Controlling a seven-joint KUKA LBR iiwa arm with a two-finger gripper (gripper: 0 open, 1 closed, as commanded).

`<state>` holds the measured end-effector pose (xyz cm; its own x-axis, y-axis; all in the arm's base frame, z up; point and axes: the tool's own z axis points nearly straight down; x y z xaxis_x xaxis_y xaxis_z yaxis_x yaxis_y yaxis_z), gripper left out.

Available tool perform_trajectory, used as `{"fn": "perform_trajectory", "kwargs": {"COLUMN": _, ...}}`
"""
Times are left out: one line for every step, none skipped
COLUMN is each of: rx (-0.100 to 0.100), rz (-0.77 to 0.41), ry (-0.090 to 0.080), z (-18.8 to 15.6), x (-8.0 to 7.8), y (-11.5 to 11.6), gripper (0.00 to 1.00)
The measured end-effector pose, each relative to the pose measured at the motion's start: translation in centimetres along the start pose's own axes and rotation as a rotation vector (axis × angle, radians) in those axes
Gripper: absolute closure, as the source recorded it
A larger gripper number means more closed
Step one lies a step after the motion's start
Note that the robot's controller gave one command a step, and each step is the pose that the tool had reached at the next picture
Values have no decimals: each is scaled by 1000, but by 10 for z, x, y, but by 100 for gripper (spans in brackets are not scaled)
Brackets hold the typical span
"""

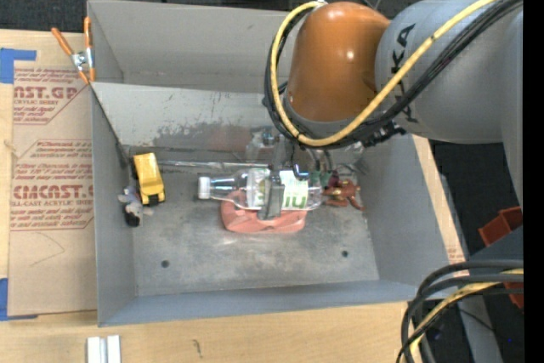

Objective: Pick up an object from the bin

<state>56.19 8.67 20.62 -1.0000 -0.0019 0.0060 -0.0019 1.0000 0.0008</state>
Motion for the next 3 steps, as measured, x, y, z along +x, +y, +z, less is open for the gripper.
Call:
{"fn": "perform_trajectory", "kwargs": {"rx": -1, "rz": 1, "ry": -8, "z": -4, "x": -2, "y": 0, "gripper": 0}}
{"fn": "perform_trajectory", "kwargs": {"rx": -2, "rz": -33, "ry": -19, "z": 13, "x": -2, "y": -7, "gripper": 0}}
{"fn": "perform_trajectory", "kwargs": {"rx": -1, "rz": 74, "ry": -10, "z": 68, "x": -17, "y": -11, "gripper": 0}}
